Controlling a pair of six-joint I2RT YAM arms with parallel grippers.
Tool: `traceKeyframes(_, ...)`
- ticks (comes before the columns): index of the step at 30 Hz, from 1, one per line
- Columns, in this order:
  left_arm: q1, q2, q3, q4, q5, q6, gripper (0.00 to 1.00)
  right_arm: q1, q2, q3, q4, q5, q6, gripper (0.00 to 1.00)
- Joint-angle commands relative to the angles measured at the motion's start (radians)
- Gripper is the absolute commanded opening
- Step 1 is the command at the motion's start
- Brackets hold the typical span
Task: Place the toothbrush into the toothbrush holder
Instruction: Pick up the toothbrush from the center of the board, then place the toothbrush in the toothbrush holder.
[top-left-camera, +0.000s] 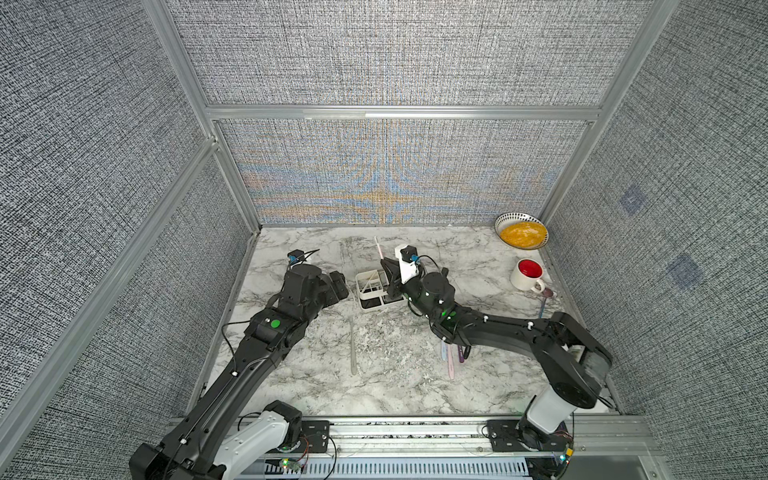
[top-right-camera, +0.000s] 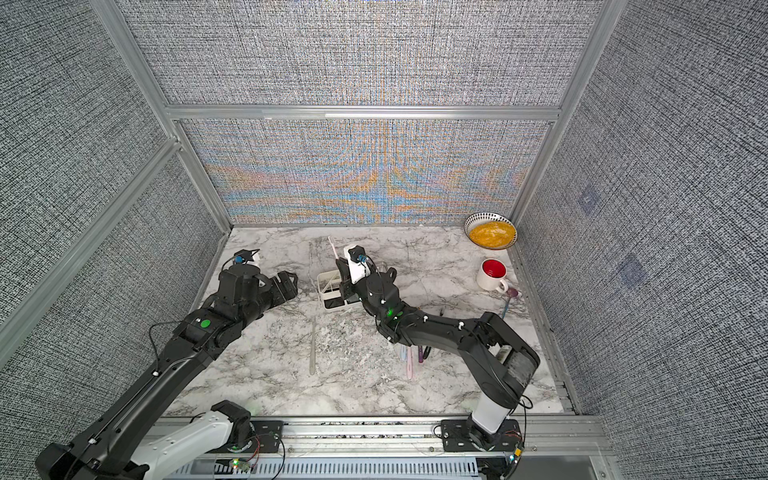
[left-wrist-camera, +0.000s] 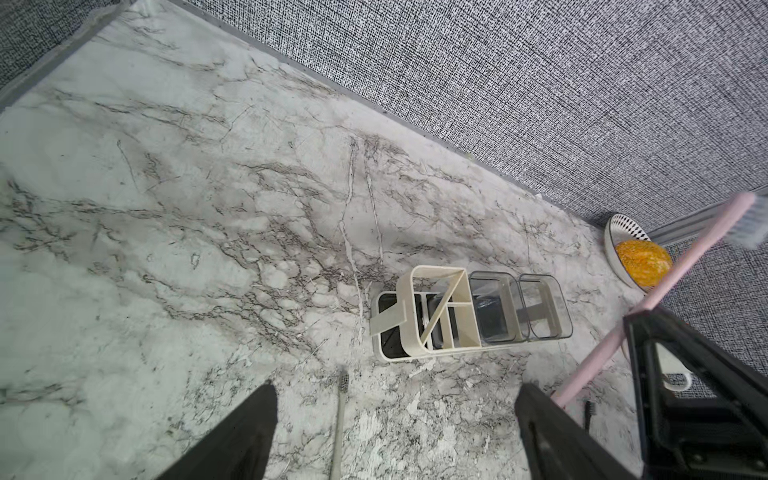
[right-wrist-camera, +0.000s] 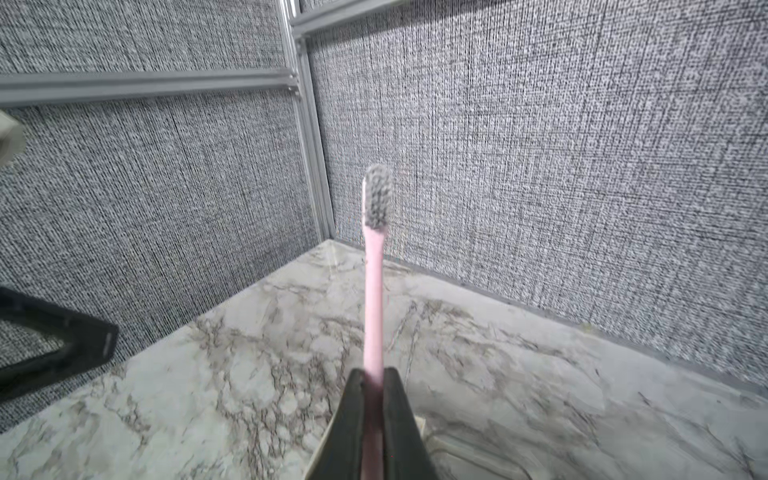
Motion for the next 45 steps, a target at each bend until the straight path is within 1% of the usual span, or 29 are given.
traceKeyframes(1,0.001,-0.008,0.005,-0.005,-0.037,0.009,0.92,-0.013,0.066,0.024,0.247,-0.049,0.013,0.08)
traceKeyframes(7,0.000,-0.030,0.006,-0.025,-0.062,0.005,0.92,-0.030,0.193,0.087,0.365,-0.067,0.035,0.08)
traceKeyframes(13,0.001,-0.033,0.008,-0.033,-0.067,0.004,0.92,-0.055,0.312,0.134,0.472,-0.096,0.089,0.08)
traceKeyframes(19,0.000,-0.023,0.004,-0.023,-0.068,0.007,0.91,-0.057,0.379,0.126,0.571,-0.093,0.115,0.05)
traceKeyframes(23,0.001,0.019,-0.024,0.082,0.011,-0.001,0.91,-0.057,0.402,0.089,0.631,-0.088,0.135,0.05)
traceKeyframes(24,0.001,0.042,-0.026,0.118,0.049,-0.003,0.91,-0.055,0.409,0.083,0.635,-0.088,0.139,0.05)
traceKeyframes(28,0.001,0.153,-0.015,0.293,0.210,0.017,0.91,-0.053,0.433,0.074,0.661,-0.088,0.155,0.05)
traceKeyframes(31,0.000,0.240,0.002,0.421,0.302,0.038,0.91,-0.053,0.438,0.075,0.665,-0.093,0.156,0.05)
traceKeyframes(34,0.001,0.328,0.043,0.492,0.379,0.063,0.89,-0.052,0.438,0.080,0.650,-0.102,0.143,0.05)
traceKeyframes(36,0.001,0.378,0.072,0.523,0.415,0.076,0.88,-0.051,0.437,0.079,0.648,-0.106,0.142,0.05)
traceKeyframes(41,0.002,0.475,0.136,0.559,0.402,0.098,0.81,-0.048,0.437,0.077,0.636,-0.122,0.136,0.05)
traceKeyframes(43,0.002,0.518,0.173,0.558,0.421,0.118,0.74,-0.046,0.437,0.076,0.630,-0.126,0.128,0.05)
traceKeyframes(45,0.002,0.554,0.198,0.564,0.442,0.126,0.69,-0.045,0.433,0.075,0.623,-0.129,0.119,0.05)
